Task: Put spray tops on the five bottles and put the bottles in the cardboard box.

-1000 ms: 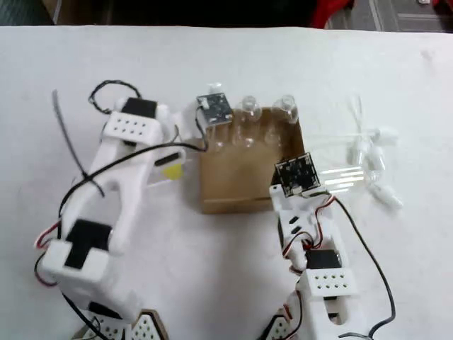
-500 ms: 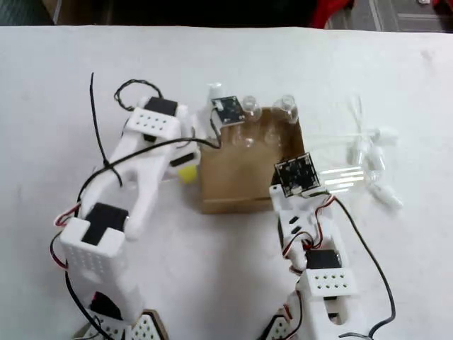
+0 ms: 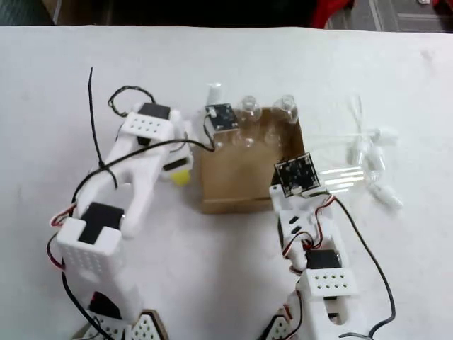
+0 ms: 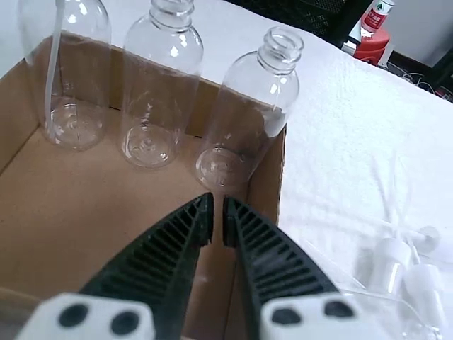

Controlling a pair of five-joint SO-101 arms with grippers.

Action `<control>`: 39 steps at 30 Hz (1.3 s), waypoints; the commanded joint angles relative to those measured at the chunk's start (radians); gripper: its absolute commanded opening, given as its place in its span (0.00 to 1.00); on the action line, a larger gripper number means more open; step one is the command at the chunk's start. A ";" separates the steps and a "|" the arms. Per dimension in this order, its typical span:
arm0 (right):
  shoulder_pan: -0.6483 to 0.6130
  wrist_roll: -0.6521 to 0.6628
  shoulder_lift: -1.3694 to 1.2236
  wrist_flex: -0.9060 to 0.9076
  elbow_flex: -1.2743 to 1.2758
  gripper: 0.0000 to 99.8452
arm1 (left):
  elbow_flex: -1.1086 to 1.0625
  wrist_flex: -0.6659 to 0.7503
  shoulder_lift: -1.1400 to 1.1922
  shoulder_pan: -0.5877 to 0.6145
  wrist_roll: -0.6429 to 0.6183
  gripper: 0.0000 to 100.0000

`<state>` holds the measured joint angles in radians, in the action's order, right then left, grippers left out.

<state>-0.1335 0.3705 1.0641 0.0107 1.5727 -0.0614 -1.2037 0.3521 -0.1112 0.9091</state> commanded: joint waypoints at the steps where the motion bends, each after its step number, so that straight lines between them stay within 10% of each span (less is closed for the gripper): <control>1: -0.002 0.011 -0.002 -0.019 -0.006 0.02 | 0.005 0.002 -0.019 0.051 0.038 0.23; 9: -0.002 0.011 -0.002 -0.019 -0.006 0.02 | 0.006 -0.058 -0.033 0.183 0.129 0.23; 39: -0.002 0.012 -0.002 -0.019 -0.006 0.02 | 0.003 -0.063 -0.001 0.101 0.313 0.23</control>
<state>-0.1335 0.3705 1.0641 0.0107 1.5727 -0.0629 -1.2804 0.3537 -0.0176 1.2037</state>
